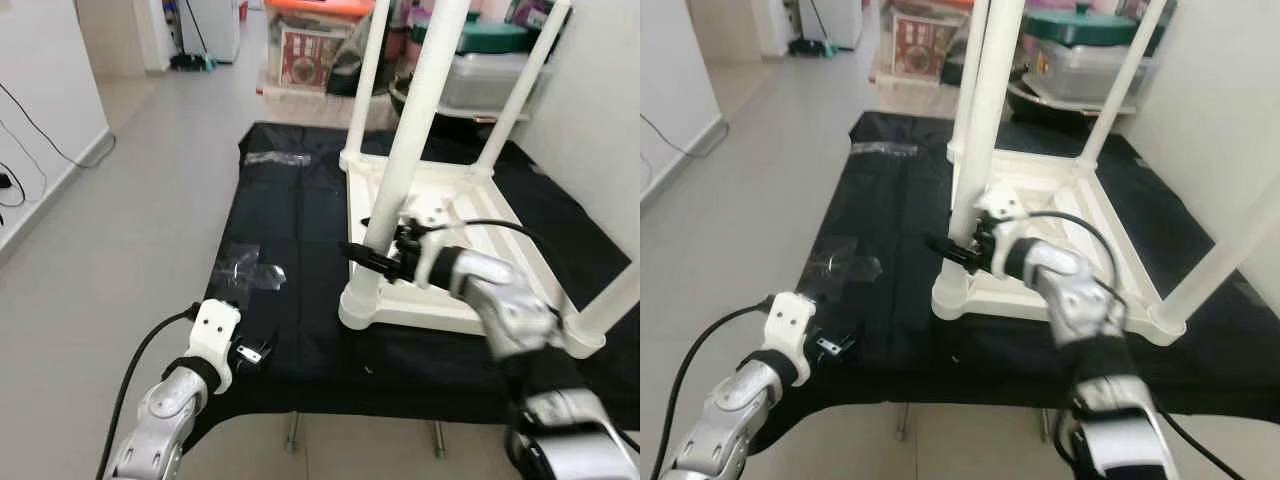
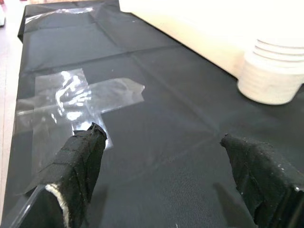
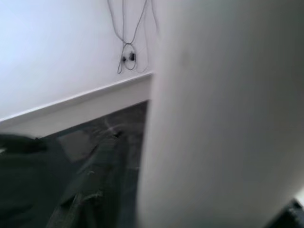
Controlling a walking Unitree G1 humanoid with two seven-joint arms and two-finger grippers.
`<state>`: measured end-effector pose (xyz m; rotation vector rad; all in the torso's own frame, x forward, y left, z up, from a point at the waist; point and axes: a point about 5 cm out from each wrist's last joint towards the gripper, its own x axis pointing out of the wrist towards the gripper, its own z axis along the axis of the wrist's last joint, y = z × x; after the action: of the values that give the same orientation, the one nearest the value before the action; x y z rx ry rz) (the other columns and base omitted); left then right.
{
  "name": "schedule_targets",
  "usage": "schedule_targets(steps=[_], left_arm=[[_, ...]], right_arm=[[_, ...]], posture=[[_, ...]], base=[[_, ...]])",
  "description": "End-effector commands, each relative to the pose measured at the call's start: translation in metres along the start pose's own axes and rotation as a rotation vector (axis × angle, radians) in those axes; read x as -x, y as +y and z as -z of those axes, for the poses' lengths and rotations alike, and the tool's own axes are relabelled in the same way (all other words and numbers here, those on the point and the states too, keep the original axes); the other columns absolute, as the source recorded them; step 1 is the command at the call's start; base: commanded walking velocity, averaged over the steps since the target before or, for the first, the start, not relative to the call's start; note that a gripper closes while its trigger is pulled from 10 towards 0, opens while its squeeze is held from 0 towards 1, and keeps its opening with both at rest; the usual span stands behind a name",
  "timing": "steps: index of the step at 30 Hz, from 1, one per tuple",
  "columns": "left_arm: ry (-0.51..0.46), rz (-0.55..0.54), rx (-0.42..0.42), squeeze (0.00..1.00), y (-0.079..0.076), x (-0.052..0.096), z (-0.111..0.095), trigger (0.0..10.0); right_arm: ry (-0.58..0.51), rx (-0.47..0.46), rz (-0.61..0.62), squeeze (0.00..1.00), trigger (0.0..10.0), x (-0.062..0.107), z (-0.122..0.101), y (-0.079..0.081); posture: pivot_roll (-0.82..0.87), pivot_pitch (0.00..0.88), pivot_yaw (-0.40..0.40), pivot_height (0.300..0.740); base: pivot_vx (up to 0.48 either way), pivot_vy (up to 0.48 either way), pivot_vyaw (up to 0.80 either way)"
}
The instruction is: Building children table
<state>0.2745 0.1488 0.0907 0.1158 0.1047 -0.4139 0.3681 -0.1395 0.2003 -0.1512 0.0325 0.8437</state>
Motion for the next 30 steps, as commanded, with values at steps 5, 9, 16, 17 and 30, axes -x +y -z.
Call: schedule_targets(steps=[5,9,16,17,30], left_arm=[[0.004,-0.008,0.001,0.0,0.0,0.005,0.002,10.0],[0.004,-0.008,0.001,0.0,0.0,0.005,0.002,10.0],[0.01,-0.002,0.004,0.0,-0.001,0.007,0.003,10.0],[0.013,0.005,0.005,0.0,-0.002,0.007,0.003,10.0],[0.017,0.018,0.008,0.0,-0.005,0.004,0.004,10.0]], right_arm=[[0.076,-0.034,0.375,0.0,0.0,-0.023,0.009,-0.011],[0.076,-0.034,0.375,0.0,0.0,-0.023,0.009,-0.011],[0.068,-0.203,0.697,0.0,10.0,-0.009,0.029,0.005],[0.068,-0.281,0.818,0.0,10.0,0.004,0.036,0.024],[-0.049,-0.19,1.075,0.0,10.0,0.041,-0.004,-0.002]], posture=[[0.07,0.0,-0.138,0.74],[0.07,0.0,-0.138,0.74],[0.04,0.0,-0.11,0.74],[0.04,0.0,-0.11,0.74],[0.02,0.0,-0.104,0.74]], base=[[0.0,0.0,0.0],[0.0,0.0,0.0],[0.0,0.0,0.0],[0.0,0.0,0.0],[0.0,0.0,0.0]])
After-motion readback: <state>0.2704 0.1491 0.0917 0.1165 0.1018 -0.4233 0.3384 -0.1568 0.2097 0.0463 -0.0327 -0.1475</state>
